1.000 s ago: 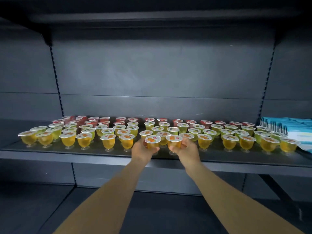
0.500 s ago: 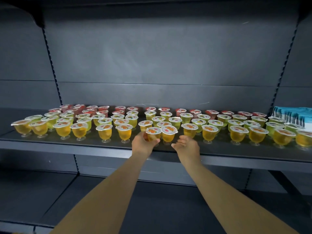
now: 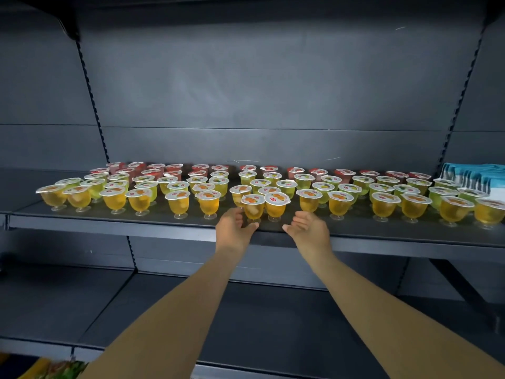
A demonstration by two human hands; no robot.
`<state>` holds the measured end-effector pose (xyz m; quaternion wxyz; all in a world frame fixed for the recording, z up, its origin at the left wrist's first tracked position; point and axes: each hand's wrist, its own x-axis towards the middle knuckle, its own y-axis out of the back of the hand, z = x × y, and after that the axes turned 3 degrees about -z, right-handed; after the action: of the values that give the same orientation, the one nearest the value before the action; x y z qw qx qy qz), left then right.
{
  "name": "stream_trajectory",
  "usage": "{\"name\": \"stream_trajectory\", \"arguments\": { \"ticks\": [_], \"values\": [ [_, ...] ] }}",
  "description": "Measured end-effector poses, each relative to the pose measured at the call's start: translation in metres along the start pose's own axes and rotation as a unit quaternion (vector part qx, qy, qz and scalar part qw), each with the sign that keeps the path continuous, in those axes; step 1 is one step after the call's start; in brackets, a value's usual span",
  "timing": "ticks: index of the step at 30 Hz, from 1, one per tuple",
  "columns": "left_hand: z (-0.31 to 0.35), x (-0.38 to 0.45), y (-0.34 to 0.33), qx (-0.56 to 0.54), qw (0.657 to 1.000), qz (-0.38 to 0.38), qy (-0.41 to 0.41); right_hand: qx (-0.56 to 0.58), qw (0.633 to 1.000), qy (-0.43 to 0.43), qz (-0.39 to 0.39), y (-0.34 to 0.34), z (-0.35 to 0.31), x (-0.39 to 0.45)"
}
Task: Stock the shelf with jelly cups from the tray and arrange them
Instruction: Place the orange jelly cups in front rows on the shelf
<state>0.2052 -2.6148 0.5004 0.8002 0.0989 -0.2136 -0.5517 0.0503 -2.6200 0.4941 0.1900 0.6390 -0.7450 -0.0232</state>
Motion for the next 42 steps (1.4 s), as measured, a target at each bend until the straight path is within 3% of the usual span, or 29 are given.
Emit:
{"name": "stream_trajectory", "arguments": {
  "ticks": [3,5,10,15,20,29,36,42],
  "values": [
    [-0.01,-0.023,0.011,0.037,0.998,-0.016,-0.042,-0.005,0.999,0.032,-0.004,0.007,0.003,-0.026],
    [-0.021,-0.04,0.02,0.121,0.988,-0.052,-0.086,-0.037,0.998,0.053,-0.015,0.009,0.005,-0.046],
    [-0.051,-0.086,0.048,0.351,0.9,-0.208,-0.153,-0.254,0.961,0.077,-0.074,0.012,0.016,-0.102],
    [-0.087,-0.13,0.072,0.416,0.85,-0.274,-0.173,-0.401,0.899,0.038,-0.172,0.007,0.033,-0.167],
    [-0.147,-0.174,0.081,0.445,0.818,-0.325,-0.163,-0.443,0.875,-0.005,-0.192,-0.011,0.069,-0.225],
    [-0.311,-0.229,0.039,0.474,0.768,-0.427,-0.057,-0.467,0.836,-0.098,-0.27,-0.044,0.219,-0.283],
    [-0.467,-0.252,-0.032,0.409,0.785,-0.45,0.114,-0.416,0.822,-0.215,-0.325,-0.077,0.397,-0.297],
    [-0.585,-0.254,-0.107,0.394,0.769,-0.473,0.172,-0.405,0.782,-0.258,-0.397,-0.108,0.533,-0.3]
  ]
}}
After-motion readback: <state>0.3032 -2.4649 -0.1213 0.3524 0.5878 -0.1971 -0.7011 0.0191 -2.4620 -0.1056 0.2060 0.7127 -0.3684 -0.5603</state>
